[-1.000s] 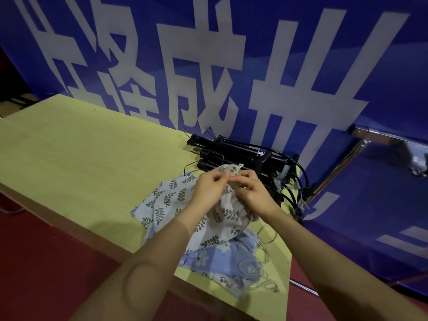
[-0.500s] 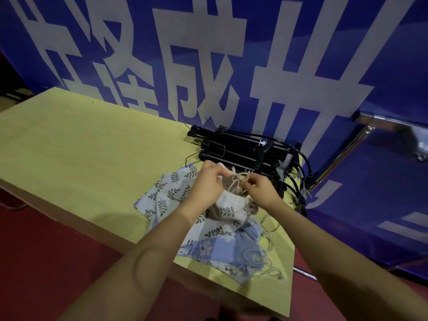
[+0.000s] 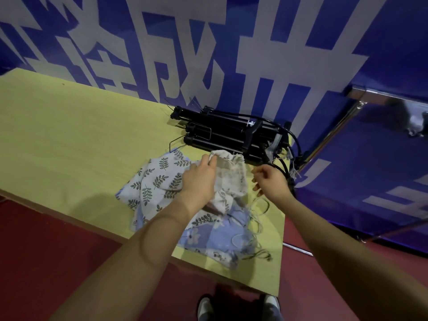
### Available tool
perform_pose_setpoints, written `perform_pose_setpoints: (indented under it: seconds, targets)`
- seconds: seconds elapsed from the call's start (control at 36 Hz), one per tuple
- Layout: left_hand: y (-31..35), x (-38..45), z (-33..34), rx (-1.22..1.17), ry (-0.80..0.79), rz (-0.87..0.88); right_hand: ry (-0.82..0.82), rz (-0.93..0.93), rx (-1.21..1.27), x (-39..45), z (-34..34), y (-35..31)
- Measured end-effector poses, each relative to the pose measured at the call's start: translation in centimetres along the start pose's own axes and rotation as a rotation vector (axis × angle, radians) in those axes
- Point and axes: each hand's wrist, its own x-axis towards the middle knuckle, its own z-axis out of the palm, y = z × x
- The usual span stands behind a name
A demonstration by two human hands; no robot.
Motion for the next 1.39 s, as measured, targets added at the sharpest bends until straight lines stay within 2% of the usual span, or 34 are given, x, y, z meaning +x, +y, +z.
perform_pose_setpoints:
  seconds: [0.14, 0.31, 0.53, 0.67, 0.81, 1.08, 1.17, 1.28, 1.39]
  targets:
    - [-1.5, 0.7, -0.3, 0.068, -0.021, -0.175, -0.027, 0.015, -0.12, 0.2, -0.2, 2.9]
    - [-2.2, 2.1, -0.5, 0.108, -0.027, -0.242, -0.058, -0.05, -0.259, 1.9, 1.3, 3.5]
    - [-1.5, 4.4, 1.1, -0.007, -0.055, -0.203, -0.165, -0.169, -0.491, 5.7, 4.2, 3.4]
    - [-1.6, 4.7, 2.1, -0.044, -0.028, -0.185, -0.295, -0.261, -0.533, 6.1, 4.8, 3.9]
    - [-1.9, 4.8, 2.2, -0.061, -0.009, -0.166, -0.272, -0.263, -0.547, 6.7, 5.2, 4.6]
    - [-1.6, 4.5, 2.3, -0.077, 0.04, -0.117, -0.325, -0.21, -0.665, 6.9, 5.1, 5.6]
    - [-1.5, 4.3, 2.1, -0.093, 0.041, -0.11, -0.281, -0.212, -0.585, 6.7, 5.0, 5.8]
    - [-1.4, 4.0, 1.7, -0.167, 0.018, -0.094, -0.197, -0.159, -0.3, 5.4, 4.0, 4.2]
    - [-1.3, 3.6, 1.3, -0.277, 0.011, -0.079, -0.006, -0.231, -0.095, 4.5, 3.1, 2.3]
